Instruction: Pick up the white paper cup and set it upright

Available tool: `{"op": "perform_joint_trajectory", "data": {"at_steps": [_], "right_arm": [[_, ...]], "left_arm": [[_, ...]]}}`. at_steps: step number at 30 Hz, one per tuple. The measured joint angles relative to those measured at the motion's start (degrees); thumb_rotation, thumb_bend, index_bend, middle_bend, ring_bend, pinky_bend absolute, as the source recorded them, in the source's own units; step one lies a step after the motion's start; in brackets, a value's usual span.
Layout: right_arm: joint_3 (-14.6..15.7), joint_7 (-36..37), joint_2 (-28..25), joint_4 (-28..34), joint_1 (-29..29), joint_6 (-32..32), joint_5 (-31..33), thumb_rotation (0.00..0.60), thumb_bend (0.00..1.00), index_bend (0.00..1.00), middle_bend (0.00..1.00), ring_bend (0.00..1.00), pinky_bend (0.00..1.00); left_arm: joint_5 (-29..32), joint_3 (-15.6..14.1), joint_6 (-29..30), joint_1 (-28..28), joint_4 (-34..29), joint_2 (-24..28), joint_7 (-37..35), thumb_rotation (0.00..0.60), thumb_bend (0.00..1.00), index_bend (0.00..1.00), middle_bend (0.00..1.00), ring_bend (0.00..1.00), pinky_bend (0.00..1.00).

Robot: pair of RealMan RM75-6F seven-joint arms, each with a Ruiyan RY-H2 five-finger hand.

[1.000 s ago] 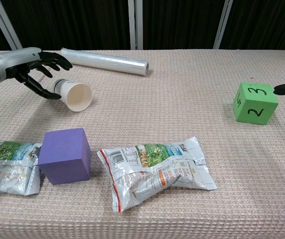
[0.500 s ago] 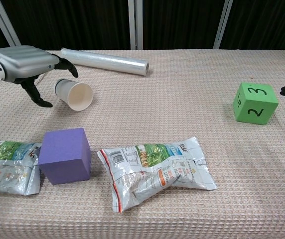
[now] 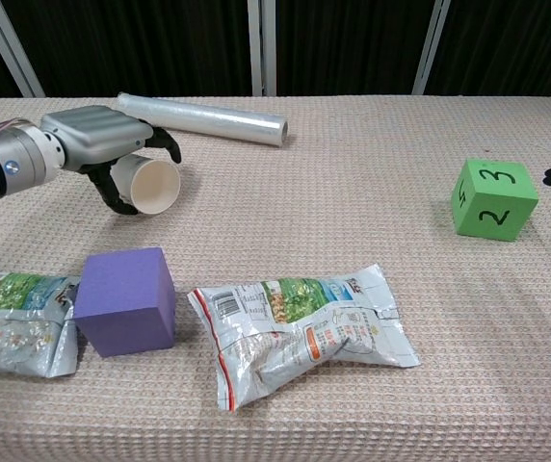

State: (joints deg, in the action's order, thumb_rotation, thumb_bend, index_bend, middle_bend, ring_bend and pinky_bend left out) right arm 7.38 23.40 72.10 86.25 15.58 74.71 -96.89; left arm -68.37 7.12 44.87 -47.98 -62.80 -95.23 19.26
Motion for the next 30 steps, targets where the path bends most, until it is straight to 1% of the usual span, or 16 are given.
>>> {"op": "perform_joint_trajectory", "data": {"at_steps": [2, 5, 6, 8, 10, 13, 16, 20, 23, 26, 30], "right_arm": [[0.0, 0.0, 0.0, 0.0, -0.1, 0.0, 0.1, 0.6, 0.26, 0.02, 0.06, 0.0, 0.0], [0.0, -0.2, -0.1, 0.2, -0.1, -0.1, 0.1, 0.6, 0.25, 0.02, 0.06, 0.0, 0.0], [0.0, -0.2, -0.1, 0.3, -0.1, -0.1, 0.1, 0.6, 0.25, 0.02, 0.06, 0.0, 0.0], [0.0, -0.4, -0.2, 0.4, -0.1, -0.1, 0.0, 0.6, 0.25, 0.02, 0.06, 0.0, 0.0], [-0.1, -0.5, -0.3, 0.6, -0.1, 0.1, -0.1, 0.6, 0.25, 0.02, 0.06, 0.0, 0.0], [-0.1, -0.8, -0.5, 0.8, -0.2, 0.1, -0.1, 0.6, 0.26, 0.02, 0.06, 0.0, 0.0], [-0.2, -0.8, -0.5, 1.0, -0.3, 0.1, -0.1, 0.6, 0.26, 0.02, 0.06, 0.0, 0.0], [-0.3, -0.8, -0.5, 1.0, -0.1, 0.0, -0.2, 0.6, 0.25, 0.02, 0.06, 0.0, 0.0], [-0.3, -0.9, -0.6, 1.1, -0.1, -0.1, -0.2, 0.6, 0.26, 0.02, 0.06, 0.0, 0.0], [-0.3, -1.1, -0.8, 1.4, 0.0, -0.2, -0.2, 0.6, 0.25, 0.02, 0.06, 0.0, 0.0], [-0.4, -1.5, -1.1, 1.9, -0.1, 0.0, -0.2, 0.6, 0.25, 0.02, 0.06, 0.0, 0.0]], "left_arm": [[0.2, 0.2, 0.0, 0.0, 0.6, -0.6, -1.0, 0.6, 0.24, 0.32, 0.23, 0.19, 0.27], [-0.4, 0.5, 1.2, 0.3, 1.2, -1.3, -2.8, 0.6, 0.3, 0.44, 0.35, 0.29, 0.37], [-0.5, 0.6, 1.8, 0.4, 1.4, -1.5, -3.6, 0.6, 0.31, 0.46, 0.38, 0.32, 0.39], [-0.7, 1.1, 2.8, 0.9, 1.7, -2.0, -6.0, 0.6, 0.33, 0.5, 0.41, 0.35, 0.42], [-0.7, 1.9, 3.2, 1.3, 1.6, -2.2, -9.2, 0.6, 0.34, 0.51, 0.42, 0.36, 0.44], [-0.5, 3.4, 4.0, 2.3, 1.3, -2.4, -17.1, 0.6, 0.33, 0.5, 0.42, 0.36, 0.42], [-0.3, 5.1, 4.6, 3.6, 1.1, -2.8, -27.3, 0.6, 0.33, 0.5, 0.41, 0.35, 0.34], [0.1, 7.3, 4.7, 5.6, 1.3, -3.8, -43.7, 0.6, 0.32, 0.48, 0.39, 0.29, 0.25], [0.0, 8.4, 4.7, 7.1, 3.2, -5.6, -54.4, 0.6, 0.29, 0.47, 0.38, 0.26, 0.22], [-0.4, 8.8, 4.4, 8.2, 7.0, -8.0, -60.8, 0.6, 0.27, 0.45, 0.36, 0.23, 0.21], [-1.2, 8.9, 4.4, 9.2, 11.9, -10.9, -62.6, 0.6, 0.25, 0.41, 0.32, 0.2, 0.19]]}}
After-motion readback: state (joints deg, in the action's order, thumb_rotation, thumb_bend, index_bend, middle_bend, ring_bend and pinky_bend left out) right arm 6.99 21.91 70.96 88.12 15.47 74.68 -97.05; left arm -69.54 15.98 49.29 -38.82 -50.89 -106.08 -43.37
